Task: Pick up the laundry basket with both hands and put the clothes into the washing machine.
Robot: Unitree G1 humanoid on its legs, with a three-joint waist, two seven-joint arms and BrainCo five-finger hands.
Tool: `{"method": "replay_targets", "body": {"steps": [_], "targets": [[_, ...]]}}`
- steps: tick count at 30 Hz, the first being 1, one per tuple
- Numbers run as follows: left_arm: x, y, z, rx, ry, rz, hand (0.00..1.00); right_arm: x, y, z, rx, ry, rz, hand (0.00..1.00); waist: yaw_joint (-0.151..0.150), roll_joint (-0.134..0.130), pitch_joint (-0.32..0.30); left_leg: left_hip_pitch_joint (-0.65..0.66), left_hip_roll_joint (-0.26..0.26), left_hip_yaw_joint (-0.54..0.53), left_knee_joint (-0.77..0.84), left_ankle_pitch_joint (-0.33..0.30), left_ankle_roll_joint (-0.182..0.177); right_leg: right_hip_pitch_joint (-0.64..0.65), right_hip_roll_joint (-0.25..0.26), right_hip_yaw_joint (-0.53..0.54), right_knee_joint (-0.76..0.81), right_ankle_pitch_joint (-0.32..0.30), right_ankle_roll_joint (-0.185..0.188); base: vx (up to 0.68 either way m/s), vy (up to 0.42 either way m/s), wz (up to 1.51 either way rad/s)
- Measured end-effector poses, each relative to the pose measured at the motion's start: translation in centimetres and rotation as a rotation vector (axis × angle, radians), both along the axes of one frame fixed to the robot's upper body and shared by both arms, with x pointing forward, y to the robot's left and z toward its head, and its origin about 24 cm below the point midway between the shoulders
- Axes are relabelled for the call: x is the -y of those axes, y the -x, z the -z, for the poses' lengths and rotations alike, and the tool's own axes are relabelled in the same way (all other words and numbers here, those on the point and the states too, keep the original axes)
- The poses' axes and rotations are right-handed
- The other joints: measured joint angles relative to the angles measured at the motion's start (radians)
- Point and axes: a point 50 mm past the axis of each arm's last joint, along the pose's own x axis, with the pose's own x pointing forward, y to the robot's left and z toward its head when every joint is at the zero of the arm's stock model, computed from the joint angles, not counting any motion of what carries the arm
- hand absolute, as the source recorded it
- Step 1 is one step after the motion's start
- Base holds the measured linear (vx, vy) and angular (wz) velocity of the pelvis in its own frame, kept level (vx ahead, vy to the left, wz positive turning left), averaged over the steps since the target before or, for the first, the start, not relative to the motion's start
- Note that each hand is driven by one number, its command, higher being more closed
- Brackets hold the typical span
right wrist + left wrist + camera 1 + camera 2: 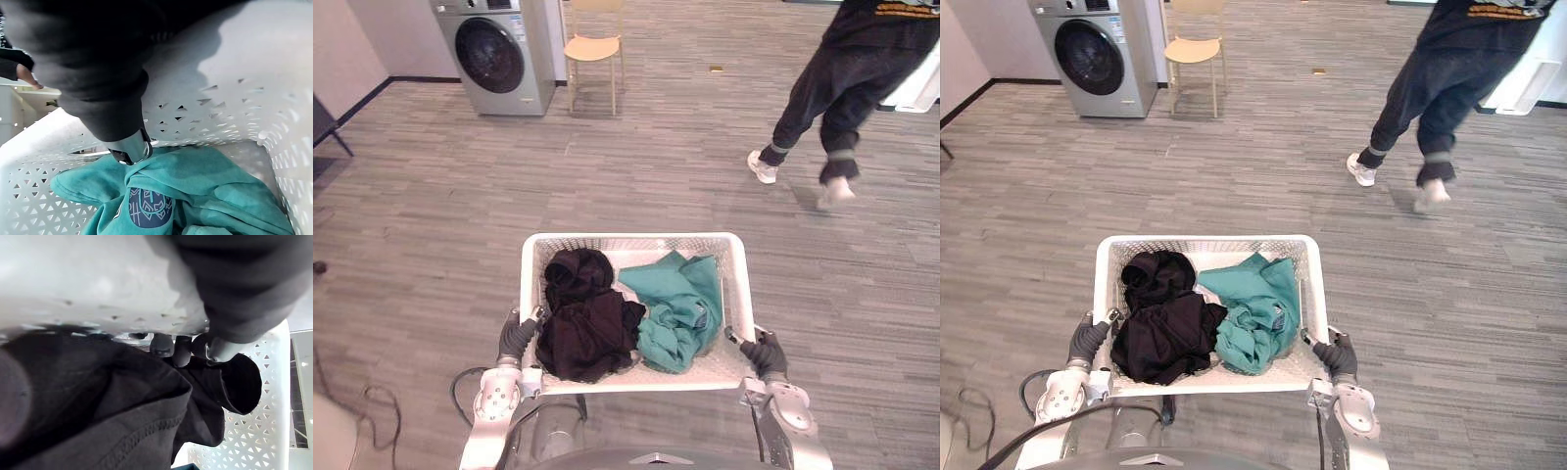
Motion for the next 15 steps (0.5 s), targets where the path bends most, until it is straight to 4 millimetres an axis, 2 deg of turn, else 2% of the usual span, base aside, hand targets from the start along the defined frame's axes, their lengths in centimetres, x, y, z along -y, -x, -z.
{"method": "replay_targets", "body": {"steps": [1,2,3,4,5,6,7,9,11,12,13,14,15], "targets": [[-0.3,0.2,0.1,-0.01,-0.018,0.0,1.0,-0.5,0.0,0.6,-0.023,-0.021,-0.003,1.0,-0.003,-0.032,-0.007,0.009,-0.024,0.022,0.063,-0.074,0.035,-0.098,-0.056,0.031,0.25,-0.002,0.0,0.55,0.213,-0.18],[-0.5,0.3,0.2,-0.013,-0.029,0.003,1.0,-0.5,0.1,0.8,-0.027,-0.024,-0.003,1.0,-0.004,-0.054,-0.004,0.027,-0.035,0.037,0.074,-0.1,0.044,-0.154,-0.082,0.046,0.381,0.017,0.027,0.67,0.249,-0.11],[-0.8,0.3,0.1,-0.016,-0.044,0.008,1.0,-0.7,0.1,1.0,-0.036,-0.034,-0.007,1.0,-0.011,-0.082,0.001,0.053,-0.059,0.053,0.083,-0.13,0.056,-0.215,-0.123,0.054,0.538,0.077,0.072,0.63,0.189,0.28],[-1.2,0.3,0.2,-0.033,-0.066,0.014,1.0,-1.2,0.4,2.0,-0.071,-0.067,-0.009,1.0,-0.04,-0.11,0.001,0.117,-0.088,0.048,0.079,-0.173,0.076,-0.292,-0.165,0.062,0.755,0.247,0.116,0.63,0.147,0.36],[-1.4,0.4,0.3,-0.041,-0.075,0.015,1.0,-1.5,0.6,2.4,-0.091,-0.08,-0.004,1.0,-0.049,-0.108,0.002,0.154,-0.088,0.043,0.07,-0.188,0.081,-0.321,-0.167,0.07,0.825,0.256,0.116,0.61,0.103,0.25],[-1.7,0.6,0.4,-0.051,-0.09,0.006,1.0,-1.9,0.8,2.8,-0.104,-0.097,-0.004,1.0,-0.047,-0.089,0.016,0.25,-0.084,0.042,0.028,-0.201,0.08,-0.375,-0.155,0.069,0.923,0.206,0.07,0.59,0.068,-0.18],[-1.8,0.6,0.3,-0.047,-0.094,-0.003,1.0,-1.9,0.7,2.6,-0.095,-0.096,-0.012,1.0,-0.041,-0.065,0.025,0.36,-0.066,0.042,-0.044,-0.223,0.066,-0.424,-0.128,0.047,0.946,0.153,0.031,0.55,0.05,-0.25],[-1.7,0.3,-0.5,-0.011,-0.098,-0.002,1.0,-2.0,0.2,1.8,-0.057,-0.092,-0.02,1.0,-0.053,-0.037,0.03,0.454,-0.044,0.04,-0.103,-0.245,0.051,-0.504,-0.101,-0.007,0.851,0.101,0.015,0.56,-0.049,0.0],[-1.7,0.0,-1.4,0.034,-0.103,0.003,1.0,-1.8,0.1,1.2,-0.024,-0.085,-0.021,1.0,-0.059,-0.032,0.033,0.509,-0.03,0.035,-0.126,-0.279,0.028,-0.576,-0.103,-0.063,0.641,0.099,0.01,0.45,-0.121,0.18],[-1.6,-0.3,-1.7,0.049,-0.103,0.008,1.0,-1.7,0.1,0.8,-0.007,-0.081,-0.017,1.0,-0.061,-0.033,0.031,0.543,-0.02,0.029,-0.131,-0.31,0.01,-0.599,-0.114,-0.114,0.457,0.135,-0.001,0.47,-0.21,0.25],[-1.6,-0.4,-1.8,0.053,-0.104,0.011,1.0,-1.7,0.2,0.7,0.0,-0.079,-0.016,1.0,-0.067,-0.04,0.027,0.567,-0.009,0.015,-0.131,-0.35,-0.004,-0.596,-0.117,-0.127,0.252,0.199,-0.002,0.59,-0.272,0.35],[-1.6,-0.4,-1.8,0.053,-0.104,0.012,1.0,-1.7,0.3,0.8,-0.003,-0.079,-0.015,1.0,-0.07,-0.048,0.021,0.58,-0.008,0.002,-0.13,-0.371,-0.019,-0.595,-0.123,-0.121,0.184,0.226,0.008,0.56,-0.305,0.55],[-1.4,-0.2,-1.6,0.042,-0.098,0.022,1.0,-1.5,0.9,0.8,-0.016,-0.072,-0.011,1.0,-0.078,-0.054,0.017,0.629,0.0,-0.025,-0.131,-0.418,-0.043,-0.59,-0.14,-0.117,0.183,0.238,0.007,0.62,-0.337,0.6]]}}
